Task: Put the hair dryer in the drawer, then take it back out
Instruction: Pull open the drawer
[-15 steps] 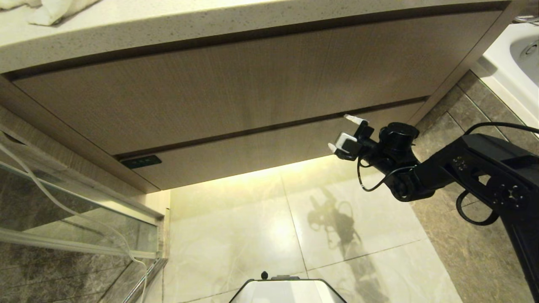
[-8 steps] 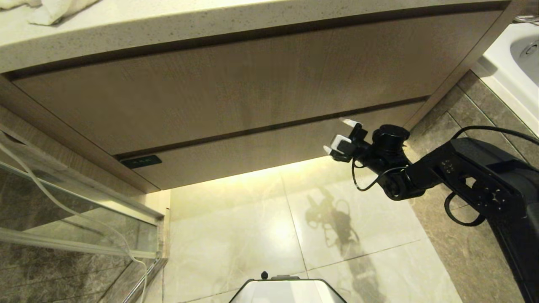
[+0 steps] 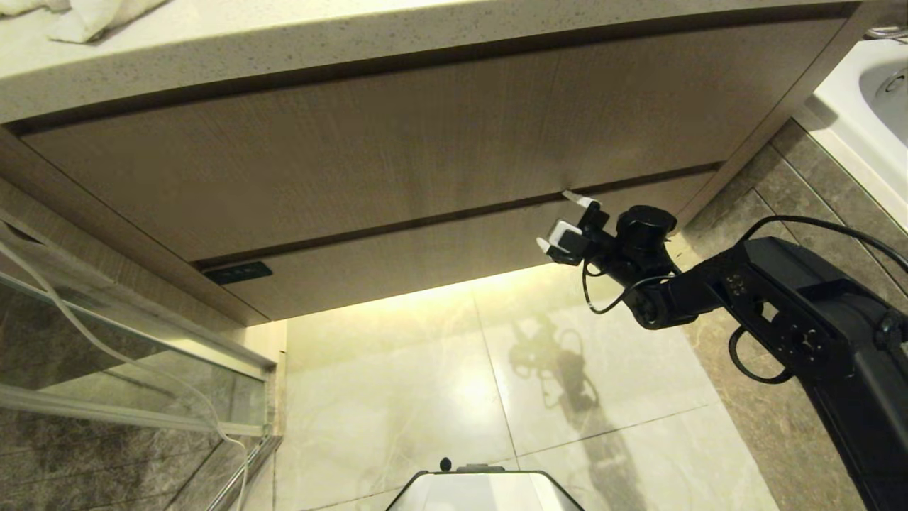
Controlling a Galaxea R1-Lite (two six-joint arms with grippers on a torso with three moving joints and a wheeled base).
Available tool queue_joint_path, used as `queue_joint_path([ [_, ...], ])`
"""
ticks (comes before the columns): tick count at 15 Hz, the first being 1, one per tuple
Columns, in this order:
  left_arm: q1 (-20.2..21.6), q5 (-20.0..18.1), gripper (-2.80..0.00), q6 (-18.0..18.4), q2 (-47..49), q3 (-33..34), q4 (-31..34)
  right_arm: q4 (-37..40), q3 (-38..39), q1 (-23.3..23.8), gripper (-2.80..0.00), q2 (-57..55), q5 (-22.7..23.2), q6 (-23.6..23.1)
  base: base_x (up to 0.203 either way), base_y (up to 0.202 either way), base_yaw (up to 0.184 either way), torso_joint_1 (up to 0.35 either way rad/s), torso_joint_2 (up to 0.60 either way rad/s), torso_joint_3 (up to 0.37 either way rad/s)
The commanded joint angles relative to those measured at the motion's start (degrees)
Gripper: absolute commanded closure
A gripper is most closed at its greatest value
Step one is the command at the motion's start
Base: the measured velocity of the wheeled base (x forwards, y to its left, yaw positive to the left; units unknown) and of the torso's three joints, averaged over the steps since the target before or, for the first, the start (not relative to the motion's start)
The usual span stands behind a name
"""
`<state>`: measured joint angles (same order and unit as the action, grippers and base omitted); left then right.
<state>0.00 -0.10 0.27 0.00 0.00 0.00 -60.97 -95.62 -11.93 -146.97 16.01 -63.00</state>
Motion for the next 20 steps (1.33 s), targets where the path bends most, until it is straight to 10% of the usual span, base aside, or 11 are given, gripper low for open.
queue_joint_path([
  [1, 0.0, 0.0, 0.0, 0.0, -0.1, 0.0, 0.0, -0.5, -1.1, 0.0, -2.8, -1.1, 0.1, -0.3, 0.0, 0.0, 0.0, 0.0, 0.0, 0.0],
  [20, 0.0, 0.1, 0.0, 0.0, 0.0, 0.0, 0.0, 14.8, -2.5, 0.2, -2.8, 0.1, -5.0, 1.2, 0.0, 0.0, 0.0, 0.0, 0.0, 0.0],
])
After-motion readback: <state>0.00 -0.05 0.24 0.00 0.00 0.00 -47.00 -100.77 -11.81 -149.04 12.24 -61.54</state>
